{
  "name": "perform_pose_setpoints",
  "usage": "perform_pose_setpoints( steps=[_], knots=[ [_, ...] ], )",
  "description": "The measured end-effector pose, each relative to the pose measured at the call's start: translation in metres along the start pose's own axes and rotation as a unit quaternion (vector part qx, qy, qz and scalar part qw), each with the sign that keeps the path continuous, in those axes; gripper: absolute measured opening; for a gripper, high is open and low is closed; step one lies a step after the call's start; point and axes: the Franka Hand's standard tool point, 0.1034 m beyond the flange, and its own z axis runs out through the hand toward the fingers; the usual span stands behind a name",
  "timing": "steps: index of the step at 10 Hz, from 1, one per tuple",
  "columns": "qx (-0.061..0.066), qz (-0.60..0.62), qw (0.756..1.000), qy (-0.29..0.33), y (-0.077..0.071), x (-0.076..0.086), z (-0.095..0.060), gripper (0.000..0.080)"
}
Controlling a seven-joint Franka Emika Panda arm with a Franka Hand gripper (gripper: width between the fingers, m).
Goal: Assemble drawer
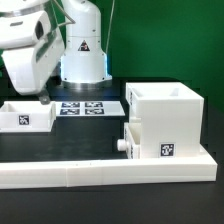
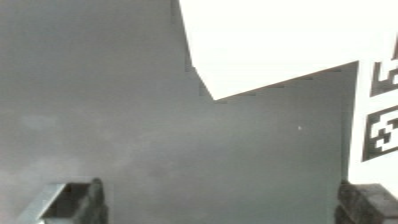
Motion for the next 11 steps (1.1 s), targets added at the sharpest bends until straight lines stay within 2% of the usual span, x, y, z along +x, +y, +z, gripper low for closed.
perform_pose_setpoints(
  steps=[1, 4, 5, 6, 7, 8, 11],
  knots=[
    [0.001, 0.001, 1.000, 0.000, 0.000, 0.000, 0.001, 0.0649],
    [0.001, 0.103, 0.995, 0.001, 0.000, -0.001, 0.002, 0.0649],
    [-0.020, 0.145, 0.989, 0.007, 0.001, -0.011, 0.003, 0.0649],
    [-0.025, 0.208, 0.978, 0.005, -0.009, -0.024, 0.006, 0.0649],
    [-0.029, 0.250, 0.968, 0.004, -0.018, -0.032, 0.008, 0.0649],
    [-0.037, 0.296, 0.955, 0.004, -0.024, -0.037, 0.010, 0.0649],
    [-0.035, 0.384, 0.922, 0.008, -0.026, -0.037, 0.010, 0.0649]
  ],
)
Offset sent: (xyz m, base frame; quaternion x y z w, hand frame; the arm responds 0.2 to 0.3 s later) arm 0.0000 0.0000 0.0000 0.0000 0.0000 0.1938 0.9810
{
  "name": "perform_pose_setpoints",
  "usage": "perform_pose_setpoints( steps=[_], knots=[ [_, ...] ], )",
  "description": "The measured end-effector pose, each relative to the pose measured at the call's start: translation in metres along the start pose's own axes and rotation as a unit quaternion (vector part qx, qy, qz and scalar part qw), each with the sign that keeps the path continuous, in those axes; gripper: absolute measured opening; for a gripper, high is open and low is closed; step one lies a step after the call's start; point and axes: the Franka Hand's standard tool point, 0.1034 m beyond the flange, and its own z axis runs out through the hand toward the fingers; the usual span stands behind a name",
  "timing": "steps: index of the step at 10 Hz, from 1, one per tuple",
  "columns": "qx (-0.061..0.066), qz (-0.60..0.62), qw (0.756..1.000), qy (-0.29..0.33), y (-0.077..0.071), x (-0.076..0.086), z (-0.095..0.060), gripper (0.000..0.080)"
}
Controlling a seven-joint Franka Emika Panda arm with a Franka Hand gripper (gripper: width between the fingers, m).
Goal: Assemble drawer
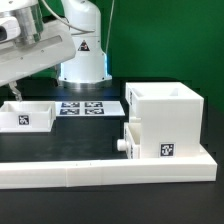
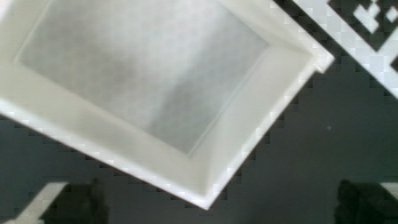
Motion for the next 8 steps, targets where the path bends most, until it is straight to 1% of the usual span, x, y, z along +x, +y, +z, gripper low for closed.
perform_pose_setpoints(
  steps=[2, 3, 4, 5, 6, 7, 8],
  knots=[
    [0.001, 0.076, 0.997, -0.001, -0.001, 0.000, 0.002, 0.0649],
    [-0.003, 0.167, 0.986, -0.002, -0.002, 0.001, 0.008, 0.0649],
    [-0.008, 0.219, 0.976, 0.000, -0.003, 0.000, 0.017, 0.0649],
    [-0.009, 0.264, 0.965, -0.003, -0.006, -0.005, 0.027, 0.0649],
    [-0.009, 0.312, 0.950, -0.007, -0.008, -0.006, 0.032, 0.0649],
    [-0.013, 0.356, 0.934, -0.008, -0.012, -0.003, 0.037, 0.0649],
    [-0.017, 0.376, 0.926, -0.007, -0.016, -0.002, 0.045, 0.0649]
  ],
)
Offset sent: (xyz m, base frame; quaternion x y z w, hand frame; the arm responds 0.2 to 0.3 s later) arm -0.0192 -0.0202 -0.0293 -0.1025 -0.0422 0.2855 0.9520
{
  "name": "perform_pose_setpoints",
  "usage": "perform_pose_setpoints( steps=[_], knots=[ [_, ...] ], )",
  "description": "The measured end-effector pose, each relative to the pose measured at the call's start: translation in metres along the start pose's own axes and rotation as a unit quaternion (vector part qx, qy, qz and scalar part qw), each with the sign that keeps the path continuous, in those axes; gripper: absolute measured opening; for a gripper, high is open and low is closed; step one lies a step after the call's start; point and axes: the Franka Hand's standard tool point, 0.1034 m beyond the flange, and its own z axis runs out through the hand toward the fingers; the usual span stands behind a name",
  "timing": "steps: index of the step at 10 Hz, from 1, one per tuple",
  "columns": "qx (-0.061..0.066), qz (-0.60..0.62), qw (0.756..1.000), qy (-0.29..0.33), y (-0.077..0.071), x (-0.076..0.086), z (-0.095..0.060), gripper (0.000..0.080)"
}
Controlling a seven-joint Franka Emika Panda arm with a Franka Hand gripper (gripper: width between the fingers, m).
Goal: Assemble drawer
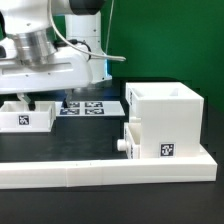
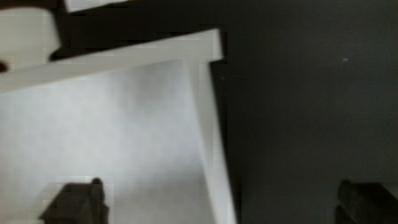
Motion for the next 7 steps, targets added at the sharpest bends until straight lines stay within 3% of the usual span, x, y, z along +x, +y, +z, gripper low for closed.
perform_pose_setpoints(
  steps=[1, 6, 7],
  knots=[
    [-0.003, 0.019, 1.000, -0.001, -0.0013, -0.0032, 0.0074, 0.0649],
    [-0.005, 0.006, 1.000, -0.002, -0.0032, -0.0039, 0.0091, 0.0649],
    [-0.020, -0.021, 1.000, 0.005, -0.0078, -0.0063, 0.0143, 0.0649]
  ],
)
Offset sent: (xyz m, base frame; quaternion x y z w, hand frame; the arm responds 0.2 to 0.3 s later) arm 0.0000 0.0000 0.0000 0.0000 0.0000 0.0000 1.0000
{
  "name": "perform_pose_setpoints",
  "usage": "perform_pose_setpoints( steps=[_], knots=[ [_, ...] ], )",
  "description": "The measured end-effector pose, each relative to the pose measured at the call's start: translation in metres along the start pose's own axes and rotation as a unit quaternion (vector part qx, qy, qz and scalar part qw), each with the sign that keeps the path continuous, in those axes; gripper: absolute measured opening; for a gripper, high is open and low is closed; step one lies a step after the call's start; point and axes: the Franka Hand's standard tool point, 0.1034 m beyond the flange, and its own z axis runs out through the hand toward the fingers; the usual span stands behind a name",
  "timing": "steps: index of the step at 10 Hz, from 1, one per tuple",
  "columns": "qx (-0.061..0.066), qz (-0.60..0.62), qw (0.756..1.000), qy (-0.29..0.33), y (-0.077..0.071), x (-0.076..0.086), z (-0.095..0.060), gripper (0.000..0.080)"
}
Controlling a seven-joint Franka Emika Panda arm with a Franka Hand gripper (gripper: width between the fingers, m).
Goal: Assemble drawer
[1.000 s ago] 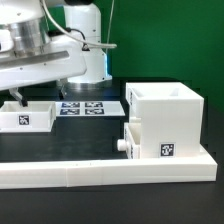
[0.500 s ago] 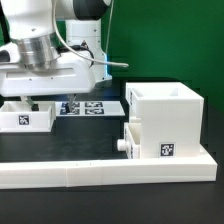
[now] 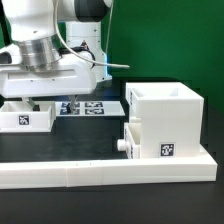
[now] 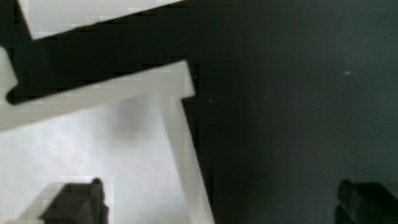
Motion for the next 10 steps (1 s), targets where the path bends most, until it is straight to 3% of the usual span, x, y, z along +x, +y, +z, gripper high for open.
perform_pose_setpoints(
  steps=[3, 9, 10],
  knots=[
    [-0.015, -0.037, 0.999, 0.011, -0.003, -0.006, 0.010, 0.0649],
    [-0.015, -0.065, 0.997, 0.025, 0.011, -0.002, 0.010, 0.0649],
    [-0.015, -0.065, 0.997, 0.025, 0.010, -0.002, 0.011, 0.0519]
  ],
)
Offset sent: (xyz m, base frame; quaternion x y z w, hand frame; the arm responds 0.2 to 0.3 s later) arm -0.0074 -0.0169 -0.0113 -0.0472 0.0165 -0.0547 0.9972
